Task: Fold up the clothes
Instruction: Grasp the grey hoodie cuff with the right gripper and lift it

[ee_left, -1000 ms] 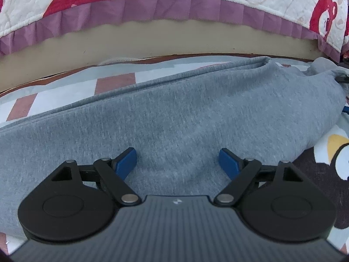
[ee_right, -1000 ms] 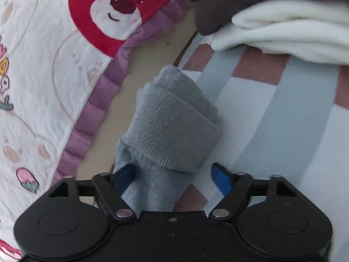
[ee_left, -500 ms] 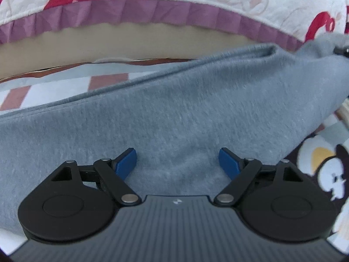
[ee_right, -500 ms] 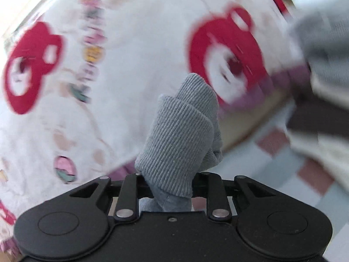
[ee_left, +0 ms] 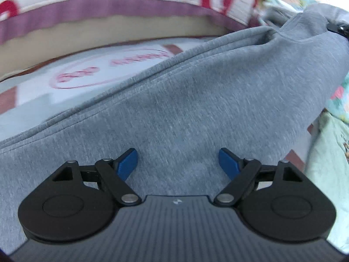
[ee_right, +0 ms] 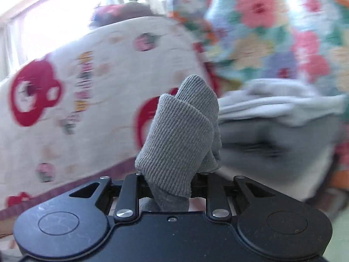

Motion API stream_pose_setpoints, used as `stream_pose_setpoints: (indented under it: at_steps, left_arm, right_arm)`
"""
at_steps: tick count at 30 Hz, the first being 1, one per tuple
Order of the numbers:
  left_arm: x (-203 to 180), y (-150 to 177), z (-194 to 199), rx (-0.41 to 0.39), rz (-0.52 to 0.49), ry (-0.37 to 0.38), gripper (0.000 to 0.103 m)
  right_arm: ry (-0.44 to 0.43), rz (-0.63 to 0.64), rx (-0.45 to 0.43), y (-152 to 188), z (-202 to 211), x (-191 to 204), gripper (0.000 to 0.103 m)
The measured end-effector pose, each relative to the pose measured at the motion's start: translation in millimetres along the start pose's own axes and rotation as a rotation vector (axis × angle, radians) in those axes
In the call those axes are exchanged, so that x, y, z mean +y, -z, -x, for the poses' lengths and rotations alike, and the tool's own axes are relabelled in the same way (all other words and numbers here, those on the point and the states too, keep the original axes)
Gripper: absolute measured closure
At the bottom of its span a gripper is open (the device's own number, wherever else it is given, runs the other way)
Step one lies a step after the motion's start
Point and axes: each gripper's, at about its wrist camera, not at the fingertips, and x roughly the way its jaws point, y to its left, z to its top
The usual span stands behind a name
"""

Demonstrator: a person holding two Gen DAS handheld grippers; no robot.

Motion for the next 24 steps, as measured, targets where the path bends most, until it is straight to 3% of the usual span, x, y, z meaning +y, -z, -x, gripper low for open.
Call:
stream_pose_setpoints:
  at_steps: [2,4,7,9,12,14,16,19,22,24]
  left_arm:
    - [-6.1,4.0,-4.6,0.021,-0.030,-0.053,0.021]
    - [17.8,9.0,-1.5,0.030,-0.009,-0.147,0.021]
    - [103.5,23.7,21.9,0.014,0.162,-0.252,0.028]
    - [151.9,33.2,51.4,-0.036,0.259,-0.253,0.028]
    - [218.5,53.5,94.2,-0.064,0.411,-0.400,0.028]
    - [258.4,65.7,117.0,-0.092,0.466,-0.478,0.028]
    - [289.2,72.2,129.6,-0.124,0.497,-0.495,0.027]
    - [330.1,79.0,138.6,-0.119,0.507,-0.646,0.022]
    - [347.9,87.3,151.5,-0.209,0.572,-0.641,0.024]
    - [345.9,83.3,161.9,-0.196,0.554,-0.845,0.027]
  right_arm:
    - [0.057,-0.022,0.007,2.6,-1.5,-20.9,0.077]
    - [0.097,-0.025,0.028,7.6,-6.8,-36.3,0.077]
    - [0.093,0.032,0.041,15.3,-15.4,-30.1,0.077]
    - [0.086,0.047,0.043,15.8,-21.7,-24.5,0.077]
    - [0.080,0.063,0.038,11.5,-31.6,-15.7,0.076]
    - [0.074,0.069,0.035,9.2,-33.9,-14.0,0.076]
    - [0.072,0.081,0.034,7.5,-35.2,-12.2,0.076]
    - [0.075,0.111,0.031,8.2,-33.0,-7.3,0.076]
    - [0.094,0.166,0.039,6.7,-31.8,3.1,0.076]
    - [0.094,0.188,0.036,3.6,-27.0,13.5,0.076]
